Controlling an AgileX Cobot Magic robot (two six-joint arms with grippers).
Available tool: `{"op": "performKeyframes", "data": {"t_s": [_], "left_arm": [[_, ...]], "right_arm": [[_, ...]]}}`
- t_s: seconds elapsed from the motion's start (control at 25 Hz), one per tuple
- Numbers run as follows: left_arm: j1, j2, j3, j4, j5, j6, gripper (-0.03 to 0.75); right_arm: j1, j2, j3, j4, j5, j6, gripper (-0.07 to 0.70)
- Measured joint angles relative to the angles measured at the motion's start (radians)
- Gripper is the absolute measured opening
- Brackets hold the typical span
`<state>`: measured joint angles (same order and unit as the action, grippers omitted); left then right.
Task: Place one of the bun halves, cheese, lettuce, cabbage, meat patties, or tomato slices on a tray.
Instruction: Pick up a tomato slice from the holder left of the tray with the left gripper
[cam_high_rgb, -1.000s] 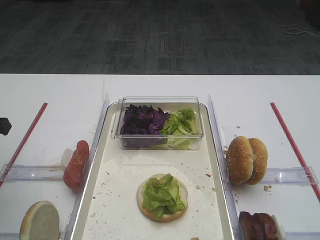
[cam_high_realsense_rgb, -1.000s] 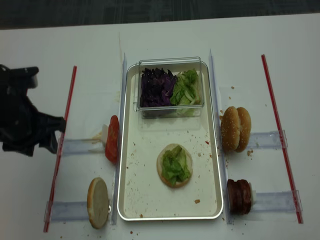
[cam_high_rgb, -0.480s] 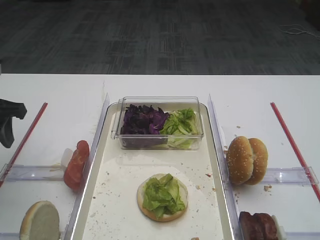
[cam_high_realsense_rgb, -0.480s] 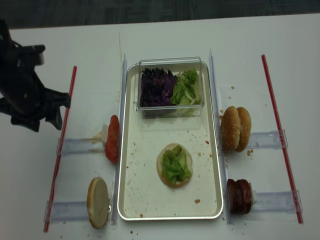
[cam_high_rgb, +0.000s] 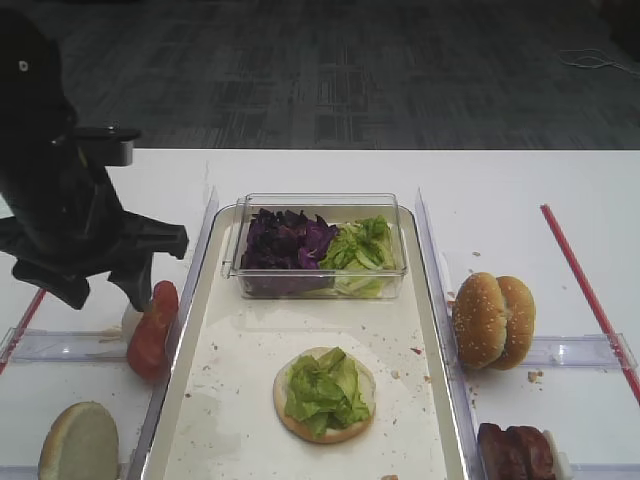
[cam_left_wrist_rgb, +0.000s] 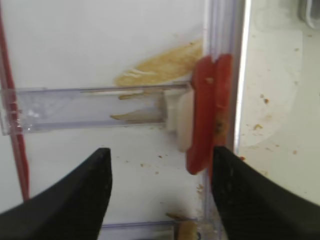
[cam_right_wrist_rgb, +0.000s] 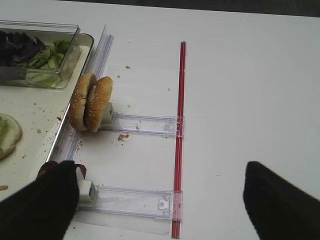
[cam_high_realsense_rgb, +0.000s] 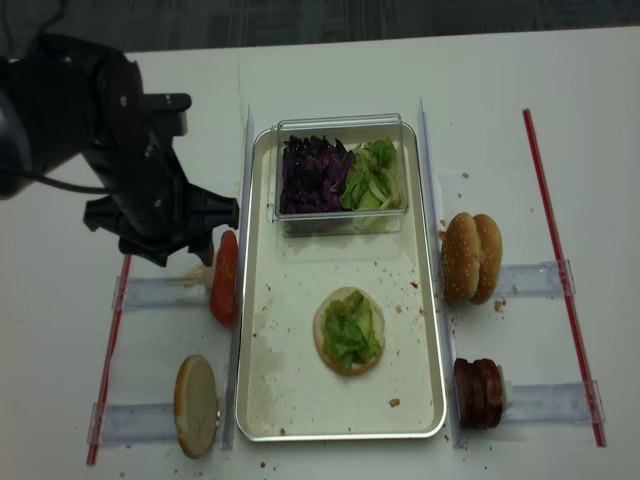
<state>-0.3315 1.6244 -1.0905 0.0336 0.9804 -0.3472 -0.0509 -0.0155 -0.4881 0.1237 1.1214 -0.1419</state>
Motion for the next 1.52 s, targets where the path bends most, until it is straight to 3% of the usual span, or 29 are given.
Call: {"op": "performKeyframes", "data": {"t_s": [0.2,0.4,0.64,1.52], "left_arm": [[-0.108,0.0,0.0,0.0,-0.006,-0.076,0.435],[-0.15,0.0,0.0,-0.003,-0.029,-0.113,0.435],[-0.155,0.007,0.0,-0.014,-0.073,-0.12,0.435],[-0.155,0.111,0.0,0.0,-0.095,-0.074,0.435]], "right_arm": [[0.0,0.0,0.0,0.0,0.0,0.002,0.689],[0.0,0.0,0.0,0.0,0.0,0.003,0.689],[0.0,0.0,0.0,-0.001,0.0,0.003,0.689],[0.0,0.0,0.0,-0.002,0.0,0.003,0.689]]}}
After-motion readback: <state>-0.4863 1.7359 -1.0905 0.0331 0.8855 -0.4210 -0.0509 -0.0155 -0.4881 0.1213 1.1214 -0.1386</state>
